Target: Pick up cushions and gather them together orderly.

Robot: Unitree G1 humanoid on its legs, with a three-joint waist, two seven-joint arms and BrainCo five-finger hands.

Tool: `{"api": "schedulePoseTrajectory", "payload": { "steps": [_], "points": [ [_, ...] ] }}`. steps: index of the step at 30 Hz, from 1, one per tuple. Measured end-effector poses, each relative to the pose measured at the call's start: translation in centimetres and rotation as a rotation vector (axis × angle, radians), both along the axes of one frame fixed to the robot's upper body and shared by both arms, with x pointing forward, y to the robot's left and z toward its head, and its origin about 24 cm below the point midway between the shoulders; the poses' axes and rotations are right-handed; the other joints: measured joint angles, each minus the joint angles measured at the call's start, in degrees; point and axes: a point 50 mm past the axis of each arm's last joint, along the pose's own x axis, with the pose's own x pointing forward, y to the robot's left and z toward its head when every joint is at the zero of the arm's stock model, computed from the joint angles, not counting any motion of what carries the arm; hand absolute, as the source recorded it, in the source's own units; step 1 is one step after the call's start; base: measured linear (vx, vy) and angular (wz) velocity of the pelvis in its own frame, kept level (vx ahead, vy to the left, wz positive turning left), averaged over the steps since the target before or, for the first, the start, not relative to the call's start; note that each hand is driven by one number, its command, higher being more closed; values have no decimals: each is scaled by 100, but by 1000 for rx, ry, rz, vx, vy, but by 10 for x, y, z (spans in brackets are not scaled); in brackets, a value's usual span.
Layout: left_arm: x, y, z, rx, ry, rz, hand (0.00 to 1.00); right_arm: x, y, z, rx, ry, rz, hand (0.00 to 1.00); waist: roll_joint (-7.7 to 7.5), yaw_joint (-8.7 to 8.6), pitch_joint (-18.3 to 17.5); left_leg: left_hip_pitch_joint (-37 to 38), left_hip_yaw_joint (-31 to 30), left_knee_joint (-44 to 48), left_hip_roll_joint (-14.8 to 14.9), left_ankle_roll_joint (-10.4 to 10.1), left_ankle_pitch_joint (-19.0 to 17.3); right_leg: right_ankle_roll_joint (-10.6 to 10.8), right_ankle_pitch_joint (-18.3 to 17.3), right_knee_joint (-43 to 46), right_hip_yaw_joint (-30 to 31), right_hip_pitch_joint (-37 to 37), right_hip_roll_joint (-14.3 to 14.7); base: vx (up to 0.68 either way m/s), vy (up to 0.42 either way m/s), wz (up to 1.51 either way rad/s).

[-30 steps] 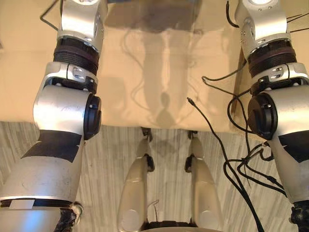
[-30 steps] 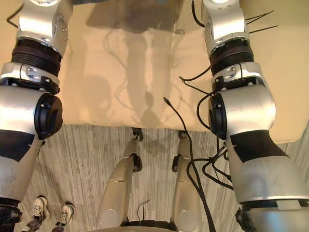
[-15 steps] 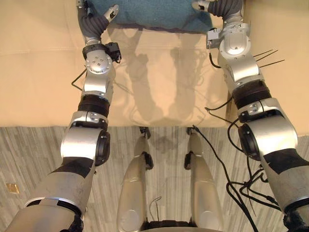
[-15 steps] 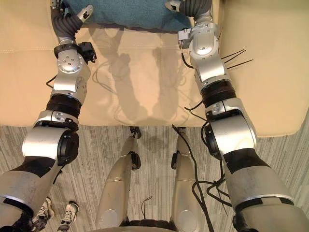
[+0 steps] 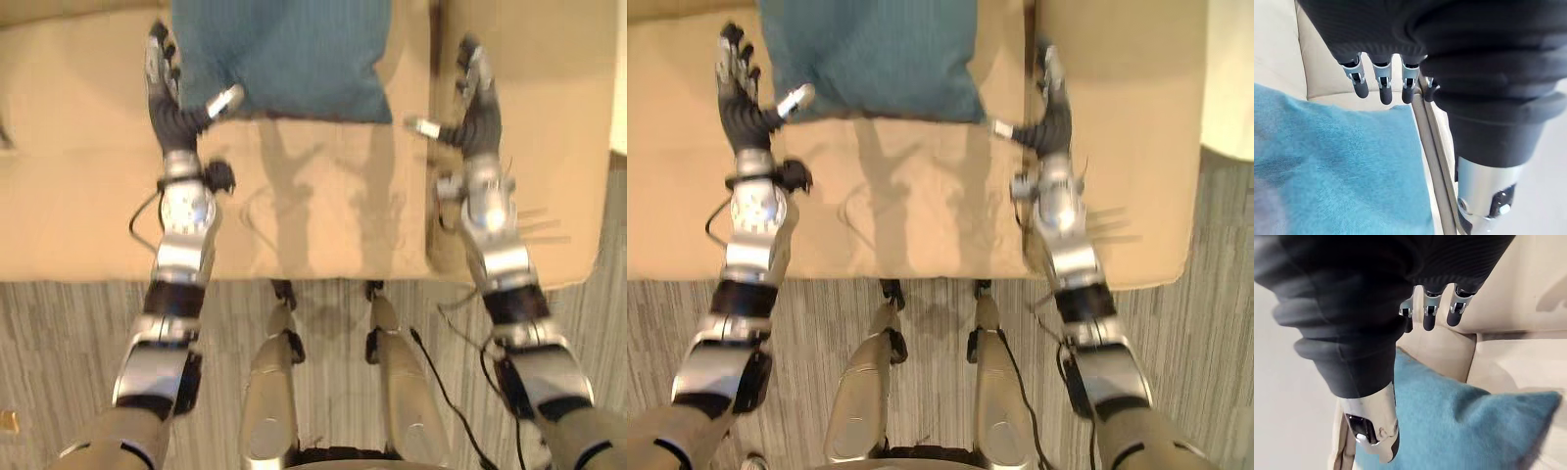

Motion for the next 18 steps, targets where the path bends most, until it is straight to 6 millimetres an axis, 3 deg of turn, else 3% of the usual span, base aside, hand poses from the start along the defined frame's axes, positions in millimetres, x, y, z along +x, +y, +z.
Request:
{"api": "schedulePoseTrajectory", "payload": {
  "steps": [1,2,4,6,7,13,16,18],
  "points": [
    [-17,1,-31,-9,108,-8,0,-17,-4,-30,12,106,-4,0,-14,-6,-176,161,1,40,-10,-1,-103,8,-123,79,15,132,0,76,-9,-6],
    [-26,2,-44,-12,158,-13,0,-28,-6,-45,21,161,-10,0,-34,-14,-267,245,5,43,-18,-3,-153,36,-178,96,34,199,-2,104,-1,-11],
    [-59,8,-93,-19,358,-35,0,-66,-16,-98,56,380,-31,0,-85,-38,-626,575,24,36,-53,16,-305,105,-335,103,59,504,-29,111,9,-4],
    [-72,12,-113,-18,453,-41,0,-80,-21,-119,61,478,-38,0,-90,-69,-765,718,13,31,-84,19,-351,113,-360,109,51,641,-55,97,32,4],
    [-96,21,-146,-14,617,-32,0,-106,-31,-151,61,639,-56,0,-91,-175,-926,1027,11,32,-148,52,-458,175,-438,112,63,944,-123,85,60,2],
    [-163,43,-210,-5,1012,34,0,-161,-56,-207,34,966,-145,0,-102,-327,-1366,1777,151,8,-328,53,-741,279,-523,-23,164,1643,-297,44,71,-7],
    [-188,43,-226,-6,1130,33,0,-192,-68,-224,23,1104,-209,0,-96,-335,-1591,2033,179,-64,-394,55,-797,320,-560,-64,178,1864,-356,35,53,-3],
    [-196,42,-231,-19,1166,39,0,-200,-72,-228,6,1143,-230,0,-93,-345,-1615,2115,202,-62,-413,50,-810,323,-561,-64,213,1927,-371,16,26,-11]
  ]
}}
